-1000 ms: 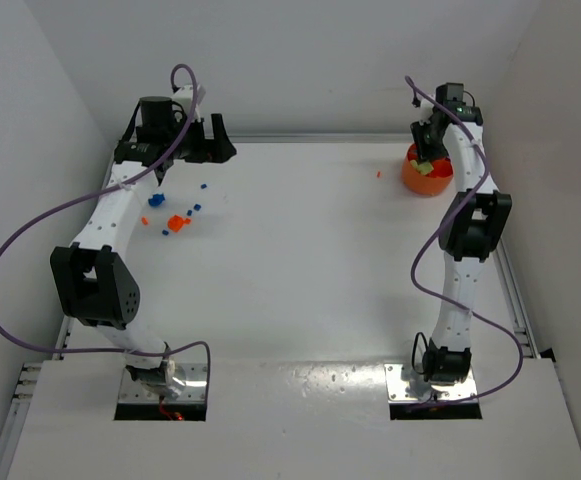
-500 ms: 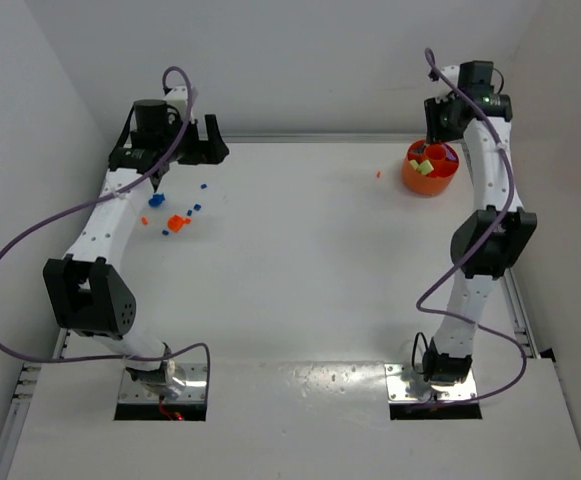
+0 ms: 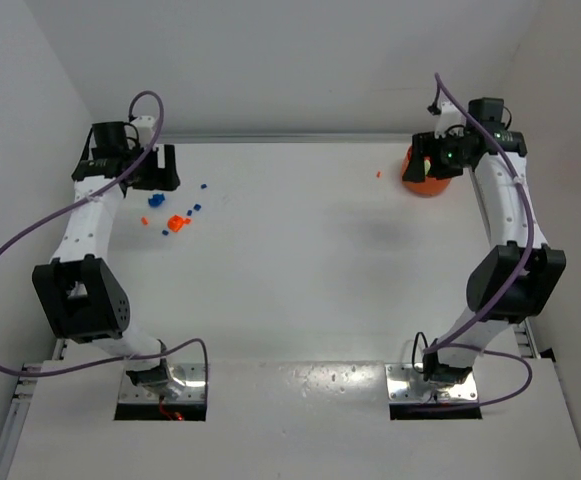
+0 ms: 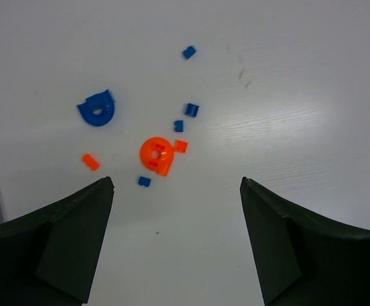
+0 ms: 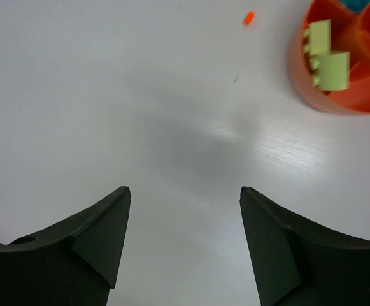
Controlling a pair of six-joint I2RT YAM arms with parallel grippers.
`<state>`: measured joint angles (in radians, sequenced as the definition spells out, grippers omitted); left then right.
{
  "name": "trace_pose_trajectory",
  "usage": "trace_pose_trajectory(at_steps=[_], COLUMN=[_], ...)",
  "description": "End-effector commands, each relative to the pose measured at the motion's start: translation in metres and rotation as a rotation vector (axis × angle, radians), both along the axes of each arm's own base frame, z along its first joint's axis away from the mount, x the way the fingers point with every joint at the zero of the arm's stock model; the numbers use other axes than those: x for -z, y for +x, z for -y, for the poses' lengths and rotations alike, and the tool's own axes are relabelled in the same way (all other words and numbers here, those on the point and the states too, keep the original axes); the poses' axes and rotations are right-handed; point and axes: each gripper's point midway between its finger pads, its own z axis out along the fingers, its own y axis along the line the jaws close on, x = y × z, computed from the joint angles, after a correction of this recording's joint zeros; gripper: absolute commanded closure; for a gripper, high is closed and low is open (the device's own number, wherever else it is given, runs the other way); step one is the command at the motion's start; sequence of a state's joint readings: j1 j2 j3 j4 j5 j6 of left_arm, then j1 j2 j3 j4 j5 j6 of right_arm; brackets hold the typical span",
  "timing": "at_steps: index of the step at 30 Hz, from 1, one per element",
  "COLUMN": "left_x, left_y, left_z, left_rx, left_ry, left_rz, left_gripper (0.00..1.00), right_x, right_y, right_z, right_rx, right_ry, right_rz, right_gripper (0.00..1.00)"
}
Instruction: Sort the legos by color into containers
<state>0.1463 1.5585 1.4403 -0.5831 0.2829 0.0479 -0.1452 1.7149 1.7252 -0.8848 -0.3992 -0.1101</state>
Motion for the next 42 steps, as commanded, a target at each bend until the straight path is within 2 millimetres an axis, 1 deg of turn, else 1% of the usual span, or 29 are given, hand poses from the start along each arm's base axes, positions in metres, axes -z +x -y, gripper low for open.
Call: trace_pose_trajectory(at_steps=[1, 2, 3, 4, 5, 7, 8, 9, 10, 11, 12, 14, 15, 16, 17, 18, 19, 20, 22, 23, 25, 29, 30, 32, 33, 35, 36, 37, 42], left_x=[0.014, 0.011, 0.014, 0.021, 0.027, 0.039, 0.043, 0.052, 0.058, 0.056, 0.073, 0.077, 0.084, 0.096, 0.099, 0.105, 0.108, 0.119, 0.128, 0.134, 0.137, 0.148, 0.142, 0.153, 0.148, 0.159, 0.156, 0.161, 0.169], left_y=[0.0, 0.005, 0.008, 0.009, 0.021, 0.029, 0.035, 0.044, 0.048, 0.056, 0.061, 0.07, 0.072, 0.072, 0.075, 0.077, 0.079, 0.079, 0.08, 0.081, 0.084, 0.089, 0.093, 0.094, 0.098, 0.099, 0.101, 0.1, 0.101], left_z=[-0.036, -0.051, -0.061, -0.066, -0.074, -0.082, -0.087, -0.093, -0.1, -0.105, -0.111, -0.11, -0.104, -0.104, -0.099, -0.094, -0.094, -0.092, -0.087, -0.08, -0.077, -0.083, -0.086, -0.091, -0.092, -0.094, -0.096, -0.096, -0.098], left_rx=[-0.009, -0.034, -0.035, -0.028, -0.027, 0.002, -0.001, -0.003, -0.024, -0.036, -0.05, -0.054, -0.047, -0.044, -0.045, -0.04, -0.04, -0.038, -0.009, 0.009, 0.036, 0.021, 0.012, -0.012, -0.015, -0.017, -0.025, -0.023, -0.027], left_ry=[0.105, 0.114, 0.127, 0.124, 0.128, 0.171, 0.188, 0.204, 0.224, 0.238, 0.249, 0.251, 0.242, 0.236, 0.236, 0.228, 0.227, 0.21, 0.192, 0.184, 0.199, 0.217, 0.229, 0.242, 0.245, 0.249, 0.257, 0.255, 0.26], left_rz=[-0.039, -0.031, -0.046, -0.078, -0.097, -0.139, -0.147, -0.162, -0.179, -0.171, -0.209, -0.209, -0.222, -0.246, -0.25, -0.262, -0.265, -0.284, -0.294, -0.303, -0.304, -0.326, -0.311, -0.335, -0.32, -0.34, -0.334, -0.344, -0.358], left_gripper=[0.14, 0.14, 0.14, 0.14, 0.14, 0.12, 0.12, 0.12, 0.12, 0.12, 0.15, 0.19, 0.23, 0.24, 0.26, 0.28, 0.29, 0.29, 0.27, 0.26, 0.22, 0.21, 0.21, 0.21, 0.21, 0.21, 0.21, 0.21, 0.22], right_x=[0.009, 0.011, 0.012, 0.01, 0.012, 0.017, 0.022, 0.022, 0.028, 0.028, 0.028, 0.028, 0.031, 0.031, 0.035, 0.032, 0.036, 0.033, 0.032, 0.032, 0.036, 0.036, 0.04, 0.04, 0.04, 0.04, 0.04, 0.04, 0.037], right_y=[-0.004, -0.003, -0.005, -0.004, -0.006, -0.008, -0.011, -0.011, -0.012, -0.012, -0.012, -0.012, -0.012, -0.012, -0.011, -0.01, -0.009, -0.007, -0.007, -0.007, -0.006, -0.006, -0.006, -0.006, -0.006, -0.006, -0.006, -0.006, -0.004], right_z=[-0.026, -0.029, -0.033, -0.035, -0.038, -0.042, -0.044, -0.048, -0.048, -0.048, -0.048, -0.048, -0.049, -0.049, -0.049, -0.052, -0.052, -0.052, -0.052, -0.052, -0.052, -0.052, -0.052, -0.056, -0.056, -0.056, -0.056, -0.056, -0.054], right_rx=[-0.053, -0.064, -0.069, -0.069, -0.081, -0.086, -0.092, -0.101, -0.1, -0.1, -0.1, -0.1, -0.104, -0.104, -0.103, -0.113, -0.112, -0.113, -0.113, -0.113, -0.112, -0.112, -0.112, -0.121, -0.121, -0.121, -0.121, -0.121, -0.116], right_ry=[0.101, 0.112, 0.14, 0.153, 0.17, 0.191, 0.203, 0.203, 0.206, 0.206, 0.206, 0.206, 0.215, 0.215, 0.216, 0.215, 0.216, 0.215, 0.215, 0.215, 0.216, 0.216, 0.218, 0.217, 0.217, 0.217, 0.217, 0.217, 0.209], right_rz=[0.007, 0.017, 0.005, 0.01, 0.003, -0.008, -0.022, -0.023, -0.041, -0.041, -0.041, -0.041, -0.049, -0.049, -0.06, -0.052, -0.061, -0.052, -0.052, -0.052, -0.061, -0.061, -0.07, -0.071, -0.071, -0.071, -0.071, -0.071, -0.062], right_gripper=[0.28, 0.25, 0.25, 0.23, 0.23, 0.23, 0.23, 0.23, 0.23, 0.23, 0.23, 0.23, 0.23, 0.23, 0.23, 0.23, 0.23, 0.23, 0.23, 0.23, 0.23, 0.23, 0.23, 0.23, 0.23, 0.23, 0.23, 0.23, 0.23])
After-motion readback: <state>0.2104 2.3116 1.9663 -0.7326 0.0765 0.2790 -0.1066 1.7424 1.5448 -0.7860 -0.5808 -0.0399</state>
